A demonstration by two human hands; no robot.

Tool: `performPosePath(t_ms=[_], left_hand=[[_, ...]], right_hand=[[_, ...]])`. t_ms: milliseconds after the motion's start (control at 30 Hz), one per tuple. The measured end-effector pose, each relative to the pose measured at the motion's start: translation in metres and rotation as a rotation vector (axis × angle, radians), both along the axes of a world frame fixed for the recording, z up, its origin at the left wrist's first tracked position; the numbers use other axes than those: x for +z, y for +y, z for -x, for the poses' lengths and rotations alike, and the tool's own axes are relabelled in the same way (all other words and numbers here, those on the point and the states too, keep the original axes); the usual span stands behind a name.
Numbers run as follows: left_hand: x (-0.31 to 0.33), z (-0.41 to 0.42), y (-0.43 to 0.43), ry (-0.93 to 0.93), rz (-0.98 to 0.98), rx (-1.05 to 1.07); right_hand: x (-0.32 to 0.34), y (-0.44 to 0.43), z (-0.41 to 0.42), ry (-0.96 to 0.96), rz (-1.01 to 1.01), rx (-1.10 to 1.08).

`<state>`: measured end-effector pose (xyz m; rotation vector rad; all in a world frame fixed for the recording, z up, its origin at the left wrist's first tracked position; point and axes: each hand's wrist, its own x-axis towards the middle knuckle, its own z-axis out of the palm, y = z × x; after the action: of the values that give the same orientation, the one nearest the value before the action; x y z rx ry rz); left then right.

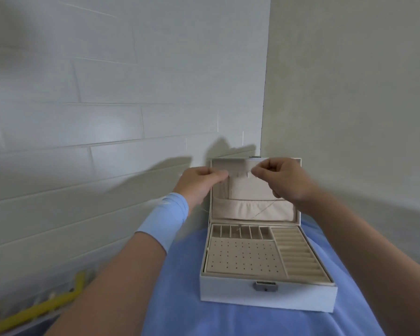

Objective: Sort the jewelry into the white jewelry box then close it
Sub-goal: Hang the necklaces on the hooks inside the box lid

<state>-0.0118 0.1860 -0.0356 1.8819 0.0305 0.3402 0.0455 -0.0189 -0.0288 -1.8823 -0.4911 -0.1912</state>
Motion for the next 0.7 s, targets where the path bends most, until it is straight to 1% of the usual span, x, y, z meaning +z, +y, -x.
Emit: performPosePath(t_ms=[33,100,200,367,533,700], left_hand=[[-0.002,-0.010,0.000,-0.009,-0.066,0.067],[-0.008,-0.033,0.000,-0.059,-0.134,0.135],[-0.015,-0.061,-0.004,-0.089,-0.266,0.232],[-0.021,-0.083,-0.013,-0.072,-0.298,0.375],[-0.023,-0.092,-0.015,-0.044,-0.456,0.464],[-0.028,-0.088,-0.015,-0.023,-0.524,0.429]], right_hand=[[-0.002,0.002,-0.008,-0.028,0.018,-0.054],[-0.007,0.007,-0.024,-0.077,0.024,-0.154],[-0.017,0.020,-0.046,-0.130,-0.022,-0.271],[-0.031,0.043,-0.069,-0.180,-0.071,-0.427],[-0.035,0.052,-0.076,-0.196,-0.057,-0.471],[-0.038,0.045,-0.074,-0.178,0.108,-0.460]])
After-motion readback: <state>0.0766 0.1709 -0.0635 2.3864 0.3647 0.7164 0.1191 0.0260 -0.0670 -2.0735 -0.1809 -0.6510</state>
